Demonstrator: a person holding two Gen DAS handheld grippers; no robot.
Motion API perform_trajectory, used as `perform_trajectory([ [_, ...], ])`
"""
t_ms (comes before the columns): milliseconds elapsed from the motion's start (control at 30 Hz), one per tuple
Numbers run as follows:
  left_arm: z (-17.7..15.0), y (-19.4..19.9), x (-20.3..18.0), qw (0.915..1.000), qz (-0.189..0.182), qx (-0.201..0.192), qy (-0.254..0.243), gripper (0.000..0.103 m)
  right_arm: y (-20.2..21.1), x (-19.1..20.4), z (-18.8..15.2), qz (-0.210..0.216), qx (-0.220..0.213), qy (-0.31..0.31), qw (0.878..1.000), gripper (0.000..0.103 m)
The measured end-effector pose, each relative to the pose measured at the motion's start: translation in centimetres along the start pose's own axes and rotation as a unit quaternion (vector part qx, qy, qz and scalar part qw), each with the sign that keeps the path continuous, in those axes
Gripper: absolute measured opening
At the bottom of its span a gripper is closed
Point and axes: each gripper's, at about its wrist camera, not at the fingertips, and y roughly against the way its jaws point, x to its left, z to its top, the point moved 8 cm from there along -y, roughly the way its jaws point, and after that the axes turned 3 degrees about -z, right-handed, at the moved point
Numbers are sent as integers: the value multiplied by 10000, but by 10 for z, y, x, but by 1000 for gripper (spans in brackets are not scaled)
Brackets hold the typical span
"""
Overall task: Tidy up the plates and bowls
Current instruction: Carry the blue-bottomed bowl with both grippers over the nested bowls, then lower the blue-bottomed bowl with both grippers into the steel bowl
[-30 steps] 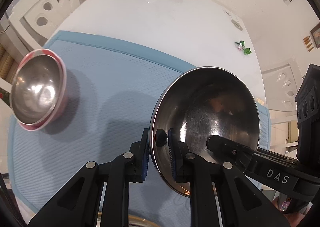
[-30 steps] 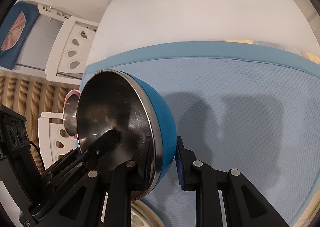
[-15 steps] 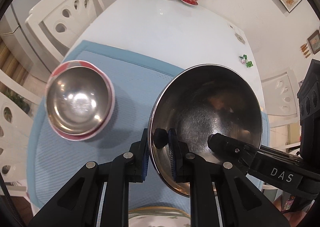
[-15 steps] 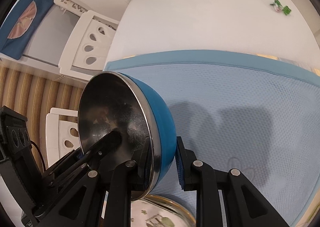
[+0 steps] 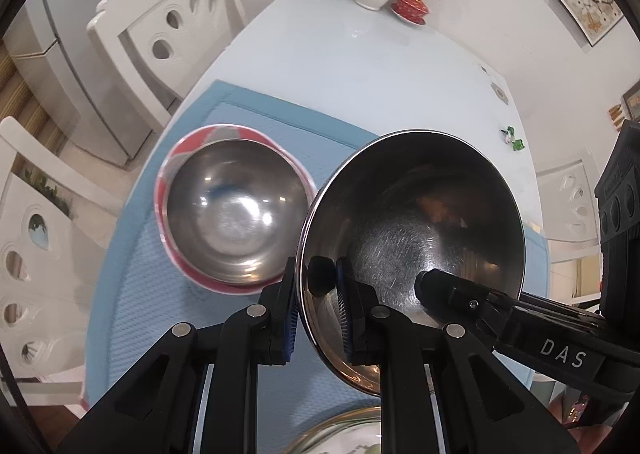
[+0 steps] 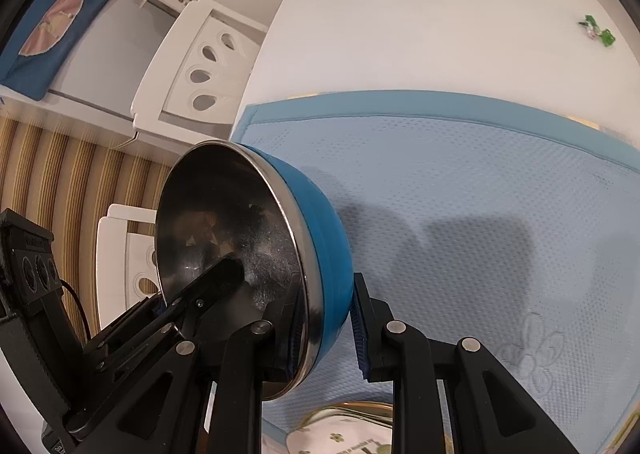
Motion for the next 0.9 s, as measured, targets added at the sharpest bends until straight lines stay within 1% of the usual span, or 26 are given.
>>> perform_trajectory([
  [233,10,4,27,9999,20,-26,98,14,-15,28,6,-26,51,119,9999,21],
  [700,26,-1,66,9994,52,-33,333,14,-42,57,21,-67,197,324,9993,21],
  [900,30,-8,80,9993,57,2,357,14,-55,63,23,-56,251,291,9992,21],
])
